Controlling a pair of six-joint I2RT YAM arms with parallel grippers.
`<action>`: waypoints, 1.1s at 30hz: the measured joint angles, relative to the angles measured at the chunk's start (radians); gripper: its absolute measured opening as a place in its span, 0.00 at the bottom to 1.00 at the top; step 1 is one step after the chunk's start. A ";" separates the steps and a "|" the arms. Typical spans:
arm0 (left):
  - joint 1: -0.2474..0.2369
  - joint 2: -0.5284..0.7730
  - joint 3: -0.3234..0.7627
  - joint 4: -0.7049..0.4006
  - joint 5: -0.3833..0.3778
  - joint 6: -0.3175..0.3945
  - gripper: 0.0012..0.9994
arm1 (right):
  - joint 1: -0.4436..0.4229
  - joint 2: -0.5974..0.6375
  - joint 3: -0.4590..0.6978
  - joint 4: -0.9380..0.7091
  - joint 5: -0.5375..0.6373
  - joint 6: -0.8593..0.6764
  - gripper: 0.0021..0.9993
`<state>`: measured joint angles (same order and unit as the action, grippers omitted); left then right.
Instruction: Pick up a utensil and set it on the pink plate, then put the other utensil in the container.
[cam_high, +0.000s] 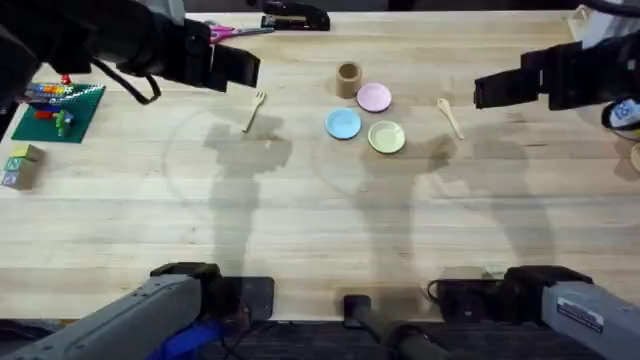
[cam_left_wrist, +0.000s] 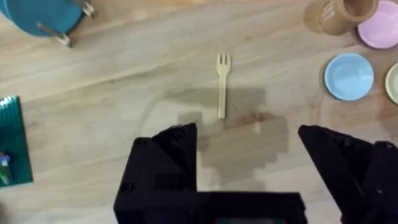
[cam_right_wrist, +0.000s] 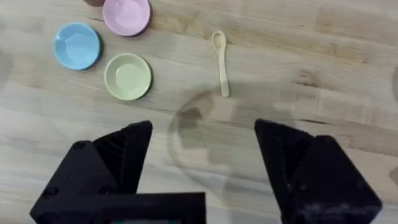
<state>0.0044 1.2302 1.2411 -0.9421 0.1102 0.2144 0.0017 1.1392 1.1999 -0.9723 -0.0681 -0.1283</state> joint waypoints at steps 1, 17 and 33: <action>0.000 0.002 0.000 0.010 0.001 0.003 0.99 | 0.000 0.000 0.000 0.000 0.000 0.000 1.00; -0.003 0.316 0.117 0.037 0.002 0.041 0.99 | 0.000 0.000 0.000 0.000 0.000 0.000 1.00; -0.077 0.589 0.143 0.044 -0.051 0.115 0.99 | 0.000 0.000 0.000 0.000 0.000 0.000 1.00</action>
<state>-0.0725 1.8188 1.3842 -0.8978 0.0587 0.3292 0.0017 1.1389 1.1999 -0.9726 -0.0681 -0.1284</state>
